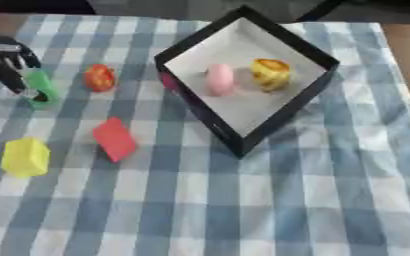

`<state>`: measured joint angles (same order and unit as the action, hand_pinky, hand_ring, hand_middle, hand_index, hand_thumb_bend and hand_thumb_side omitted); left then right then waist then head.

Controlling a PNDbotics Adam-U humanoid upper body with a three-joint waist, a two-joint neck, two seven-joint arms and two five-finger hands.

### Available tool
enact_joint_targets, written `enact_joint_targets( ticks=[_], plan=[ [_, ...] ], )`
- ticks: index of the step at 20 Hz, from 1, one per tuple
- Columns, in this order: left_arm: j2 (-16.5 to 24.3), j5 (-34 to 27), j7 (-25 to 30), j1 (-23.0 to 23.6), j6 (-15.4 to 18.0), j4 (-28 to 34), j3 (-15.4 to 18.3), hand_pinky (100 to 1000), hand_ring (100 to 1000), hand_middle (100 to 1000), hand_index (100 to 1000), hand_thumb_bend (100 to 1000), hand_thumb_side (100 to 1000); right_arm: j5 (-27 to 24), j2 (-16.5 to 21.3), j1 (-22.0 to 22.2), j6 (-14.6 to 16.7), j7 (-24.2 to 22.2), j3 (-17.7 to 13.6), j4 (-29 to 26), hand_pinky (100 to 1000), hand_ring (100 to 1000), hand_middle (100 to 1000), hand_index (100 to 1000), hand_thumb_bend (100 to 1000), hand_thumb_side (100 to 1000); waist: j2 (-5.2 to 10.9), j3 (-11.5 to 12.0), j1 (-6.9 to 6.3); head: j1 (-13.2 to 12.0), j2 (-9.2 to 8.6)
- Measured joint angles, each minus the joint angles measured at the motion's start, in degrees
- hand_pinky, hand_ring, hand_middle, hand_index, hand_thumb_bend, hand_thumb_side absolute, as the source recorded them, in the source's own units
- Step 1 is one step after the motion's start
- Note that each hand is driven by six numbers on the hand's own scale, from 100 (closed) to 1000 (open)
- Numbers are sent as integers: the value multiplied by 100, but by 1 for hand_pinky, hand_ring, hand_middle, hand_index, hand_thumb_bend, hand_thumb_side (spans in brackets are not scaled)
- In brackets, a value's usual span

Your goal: Pick up objects on the table and place them in the box.

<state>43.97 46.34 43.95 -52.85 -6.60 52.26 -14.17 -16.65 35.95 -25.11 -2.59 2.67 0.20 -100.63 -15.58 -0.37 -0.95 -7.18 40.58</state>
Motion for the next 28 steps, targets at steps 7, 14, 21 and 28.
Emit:
enact_joint_targets(
  ticks=[7, 14, 21, 28],
  plan=[
    [-24, -34, 135, 46, 75, 60, -2, 736, 713, 642, 668, 210, 214, 0, -18, 0, 6, 6, -5, 15, 924, 768, 776, 761, 100, 827, 0, -12, 0, 23, 1],
    [-24, -455, 143, -182, 97, 795, 0, 725, 707, 629, 666, 234, 204, -11, -19, 0, 25, -11, -13, 16, 925, 769, 777, 762, 100, 821, 0, 10, 0, 131, 4],
    [-174, -877, 70, -753, 70, 1846, -13, 727, 707, 631, 674, 264, 210, -28, -19, -7, 40, -57, 14, 16, 925, 770, 777, 763, 100, 817, 0, 44, -3, 230, 6],
    [-980, -1058, 47, -1539, 25, 2197, -229, 729, 703, 634, 684, 353, 234, -80, -35, -141, 33, -94, 21, 16, 925, 771, 779, 765, 100, 801, 6, -76, -50, 280, 7]
  ],
)
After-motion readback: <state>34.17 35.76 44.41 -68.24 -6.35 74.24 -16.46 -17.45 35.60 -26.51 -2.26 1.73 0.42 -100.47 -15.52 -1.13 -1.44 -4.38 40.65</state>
